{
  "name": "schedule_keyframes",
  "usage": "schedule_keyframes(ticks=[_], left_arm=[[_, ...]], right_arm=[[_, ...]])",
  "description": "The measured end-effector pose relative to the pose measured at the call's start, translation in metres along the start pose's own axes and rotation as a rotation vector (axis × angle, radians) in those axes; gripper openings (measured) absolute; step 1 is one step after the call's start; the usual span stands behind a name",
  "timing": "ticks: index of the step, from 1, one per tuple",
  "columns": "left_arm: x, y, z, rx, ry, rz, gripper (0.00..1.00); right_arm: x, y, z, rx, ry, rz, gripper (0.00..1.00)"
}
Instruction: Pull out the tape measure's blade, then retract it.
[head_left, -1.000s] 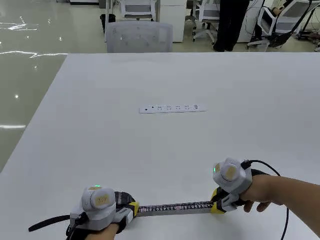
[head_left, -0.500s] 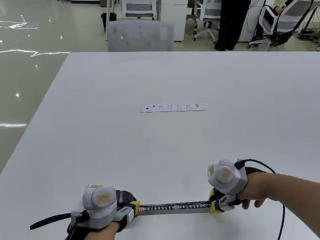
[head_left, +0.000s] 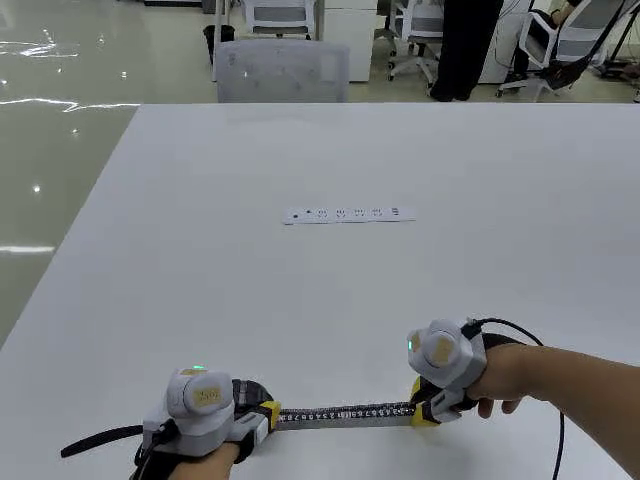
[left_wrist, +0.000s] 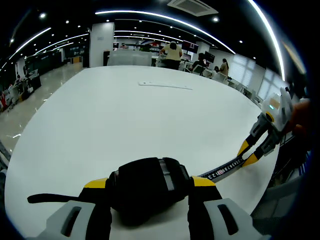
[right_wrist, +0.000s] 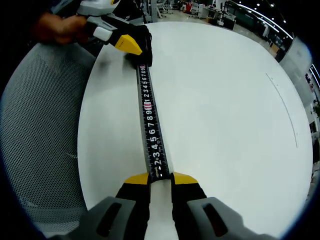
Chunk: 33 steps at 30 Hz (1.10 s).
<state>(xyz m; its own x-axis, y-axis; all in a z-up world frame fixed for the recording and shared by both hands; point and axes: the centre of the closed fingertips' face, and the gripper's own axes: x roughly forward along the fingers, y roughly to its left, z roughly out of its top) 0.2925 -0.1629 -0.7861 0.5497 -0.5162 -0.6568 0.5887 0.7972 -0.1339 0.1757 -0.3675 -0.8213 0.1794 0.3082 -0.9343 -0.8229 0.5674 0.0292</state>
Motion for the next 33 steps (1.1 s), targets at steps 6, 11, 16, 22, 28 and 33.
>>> schedule_keyframes(ticks=[6,11,16,22,28,33], left_arm=[[0.000,-0.001,0.000,-0.001,0.002,0.000,0.58],[0.000,-0.001,0.000,-0.001,0.002,-0.001,0.58],[0.001,-0.001,0.000,-0.001,0.004,-0.003,0.58],[0.001,-0.001,0.000,-0.002,0.005,-0.004,0.58],[0.001,-0.001,-0.001,-0.002,0.006,-0.004,0.58],[0.001,-0.001,-0.001,-0.001,0.007,-0.006,0.58]], right_arm=[[0.002,-0.001,0.003,0.007,-0.004,-0.005,0.14],[0.003,-0.001,0.005,0.011,-0.008,-0.007,0.14],[0.005,-0.001,0.008,0.010,-0.012,-0.007,0.14],[0.006,0.000,0.013,0.019,-0.019,-0.007,0.14],[0.007,0.001,0.017,0.024,-0.031,-0.008,0.14],[0.008,0.001,0.020,0.020,-0.037,-0.007,0.14]])
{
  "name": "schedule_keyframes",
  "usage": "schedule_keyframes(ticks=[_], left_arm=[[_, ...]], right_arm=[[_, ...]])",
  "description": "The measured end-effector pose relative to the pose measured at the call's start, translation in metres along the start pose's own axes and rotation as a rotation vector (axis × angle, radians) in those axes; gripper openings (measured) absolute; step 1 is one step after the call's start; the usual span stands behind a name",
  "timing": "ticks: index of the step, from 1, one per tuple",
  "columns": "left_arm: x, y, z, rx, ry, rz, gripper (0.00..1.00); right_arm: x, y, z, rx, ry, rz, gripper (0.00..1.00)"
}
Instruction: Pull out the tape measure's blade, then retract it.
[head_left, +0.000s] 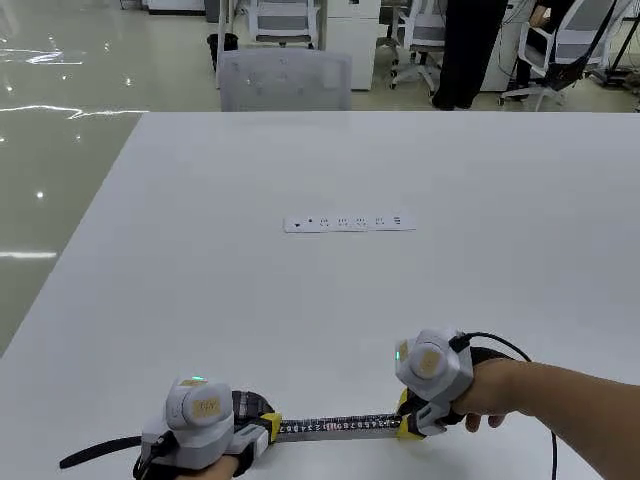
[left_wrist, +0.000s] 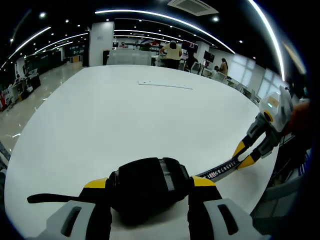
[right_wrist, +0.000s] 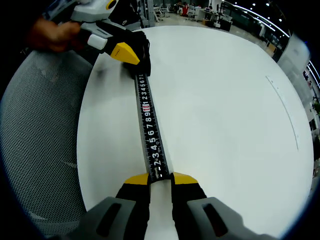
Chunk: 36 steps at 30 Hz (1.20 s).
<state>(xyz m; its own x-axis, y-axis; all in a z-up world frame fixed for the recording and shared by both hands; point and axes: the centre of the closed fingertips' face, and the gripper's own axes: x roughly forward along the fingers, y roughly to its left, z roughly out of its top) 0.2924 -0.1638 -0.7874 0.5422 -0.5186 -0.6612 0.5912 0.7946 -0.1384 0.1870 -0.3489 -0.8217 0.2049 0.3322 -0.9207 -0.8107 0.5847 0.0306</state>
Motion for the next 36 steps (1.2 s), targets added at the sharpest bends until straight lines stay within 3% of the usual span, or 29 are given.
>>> schedule_keyframes(ticks=[26,36], left_arm=[[0.000,0.000,0.000,0.000,0.004,-0.010,0.58],[-0.001,0.000,0.000,-0.001,0.005,-0.010,0.58]], right_arm=[[0.008,0.002,0.018,0.024,-0.034,0.003,0.14],[0.010,0.004,0.023,0.001,-0.031,0.005,0.14]])
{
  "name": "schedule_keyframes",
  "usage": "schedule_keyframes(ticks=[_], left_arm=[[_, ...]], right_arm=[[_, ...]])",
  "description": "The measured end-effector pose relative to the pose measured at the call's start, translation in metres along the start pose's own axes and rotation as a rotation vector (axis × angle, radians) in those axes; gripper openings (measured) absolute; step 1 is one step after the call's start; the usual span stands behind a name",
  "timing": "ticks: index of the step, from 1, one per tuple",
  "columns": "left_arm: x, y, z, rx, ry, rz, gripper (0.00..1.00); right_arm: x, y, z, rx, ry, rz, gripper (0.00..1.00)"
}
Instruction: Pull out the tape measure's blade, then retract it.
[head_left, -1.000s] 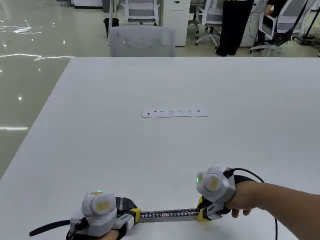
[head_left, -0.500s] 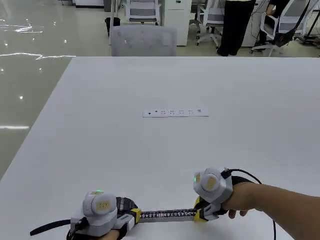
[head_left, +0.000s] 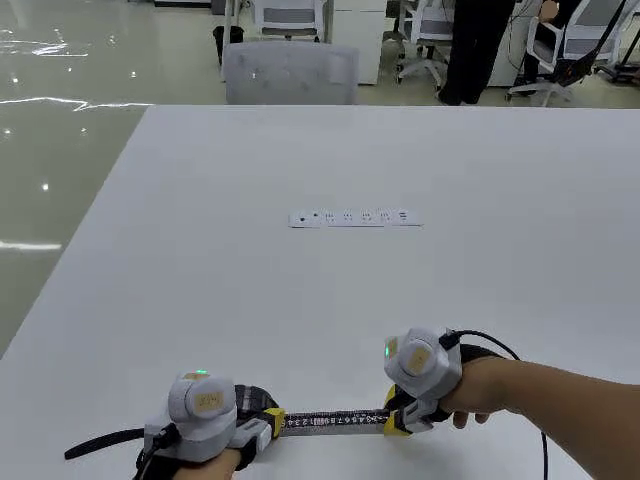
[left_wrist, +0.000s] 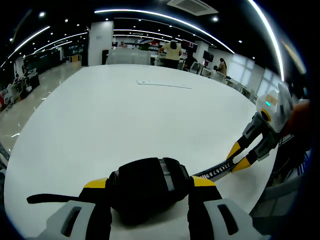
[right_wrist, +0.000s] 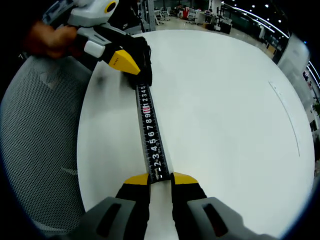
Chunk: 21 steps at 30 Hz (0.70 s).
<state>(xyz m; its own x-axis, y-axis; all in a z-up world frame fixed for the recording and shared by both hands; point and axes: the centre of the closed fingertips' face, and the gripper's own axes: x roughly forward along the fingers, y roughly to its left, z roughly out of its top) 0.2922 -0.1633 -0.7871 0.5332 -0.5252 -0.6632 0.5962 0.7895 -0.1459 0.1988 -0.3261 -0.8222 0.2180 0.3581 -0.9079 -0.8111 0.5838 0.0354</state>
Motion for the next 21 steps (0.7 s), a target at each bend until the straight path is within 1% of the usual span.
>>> schedule_keyframes(ticks=[5,10,16,21], left_arm=[[0.000,0.000,0.000,-0.011,0.002,-0.006,0.58],[0.000,0.000,0.000,-0.008,0.001,-0.004,0.58],[0.000,0.000,0.000,-0.009,0.000,-0.004,0.58],[0.000,0.000,-0.001,-0.013,0.002,-0.007,0.58]], right_arm=[[0.001,0.000,0.002,0.005,-0.008,0.002,0.14],[0.003,0.001,0.005,-0.004,-0.004,0.003,0.14],[0.005,0.001,0.009,0.006,-0.005,0.000,0.14],[0.007,0.002,0.011,-0.013,-0.008,0.000,0.14]])
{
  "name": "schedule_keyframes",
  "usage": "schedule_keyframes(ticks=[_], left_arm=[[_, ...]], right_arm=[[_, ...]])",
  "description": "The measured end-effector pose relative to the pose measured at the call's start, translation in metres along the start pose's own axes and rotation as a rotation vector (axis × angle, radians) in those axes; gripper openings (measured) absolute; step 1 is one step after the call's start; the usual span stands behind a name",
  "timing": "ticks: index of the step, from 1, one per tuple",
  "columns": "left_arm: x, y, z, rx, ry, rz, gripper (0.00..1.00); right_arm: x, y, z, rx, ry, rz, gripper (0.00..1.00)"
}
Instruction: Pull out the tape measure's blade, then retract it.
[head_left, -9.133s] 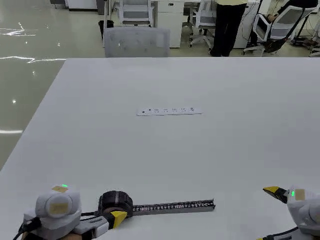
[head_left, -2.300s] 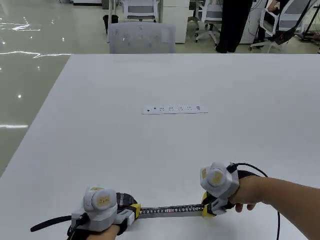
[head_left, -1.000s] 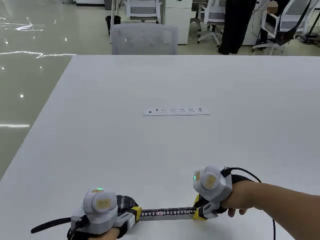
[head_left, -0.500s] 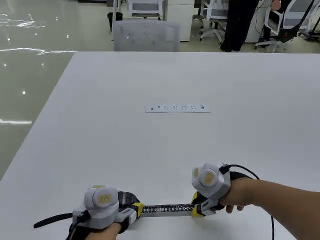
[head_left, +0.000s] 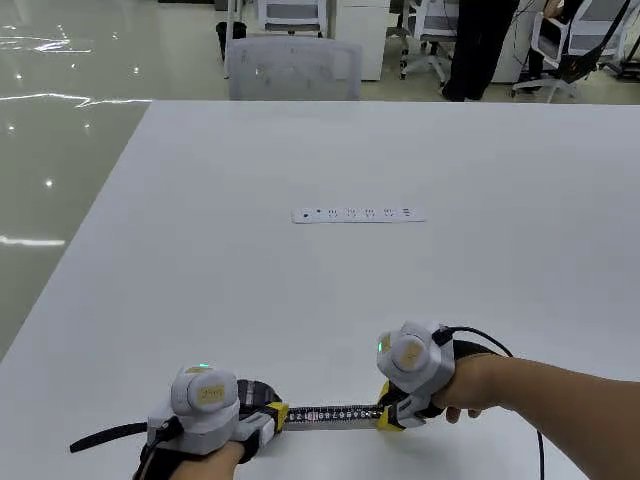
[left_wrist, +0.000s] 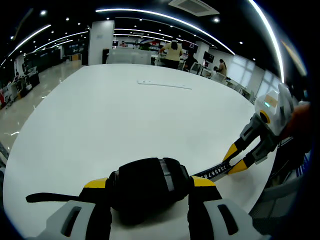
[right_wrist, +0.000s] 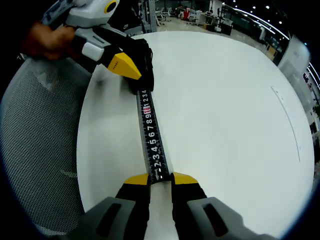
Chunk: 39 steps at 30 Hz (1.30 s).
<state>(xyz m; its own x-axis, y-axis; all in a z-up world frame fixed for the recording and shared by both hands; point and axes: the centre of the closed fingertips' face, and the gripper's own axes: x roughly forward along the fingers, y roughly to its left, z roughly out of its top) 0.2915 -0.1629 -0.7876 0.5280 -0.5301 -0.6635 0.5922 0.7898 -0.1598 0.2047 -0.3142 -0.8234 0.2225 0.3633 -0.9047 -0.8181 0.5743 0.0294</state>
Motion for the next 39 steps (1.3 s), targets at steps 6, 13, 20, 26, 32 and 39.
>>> schedule_keyframes(ticks=[6,13,20,26,32,39], left_arm=[[0.000,0.000,0.000,-0.008,0.000,-0.004,0.58],[0.000,0.001,0.000,-0.014,0.000,-0.005,0.58],[0.000,0.002,0.000,-0.021,0.005,-0.012,0.58],[0.000,0.001,0.000,-0.011,0.007,-0.010,0.57],[-0.001,0.002,0.001,-0.017,0.011,-0.019,0.57],[-0.001,0.002,0.000,-0.018,0.012,-0.021,0.57]], right_arm=[[0.001,0.002,0.004,-0.045,-0.004,0.008,0.14],[0.002,0.002,0.006,-0.037,-0.024,0.017,0.14],[0.004,0.002,0.009,-0.051,-0.032,0.013,0.14],[0.005,0.002,0.012,-0.044,-0.024,0.017,0.14],[0.010,0.007,0.022,-0.043,-0.050,0.025,0.14],[0.011,0.006,0.025,-0.058,-0.048,0.021,0.13]])
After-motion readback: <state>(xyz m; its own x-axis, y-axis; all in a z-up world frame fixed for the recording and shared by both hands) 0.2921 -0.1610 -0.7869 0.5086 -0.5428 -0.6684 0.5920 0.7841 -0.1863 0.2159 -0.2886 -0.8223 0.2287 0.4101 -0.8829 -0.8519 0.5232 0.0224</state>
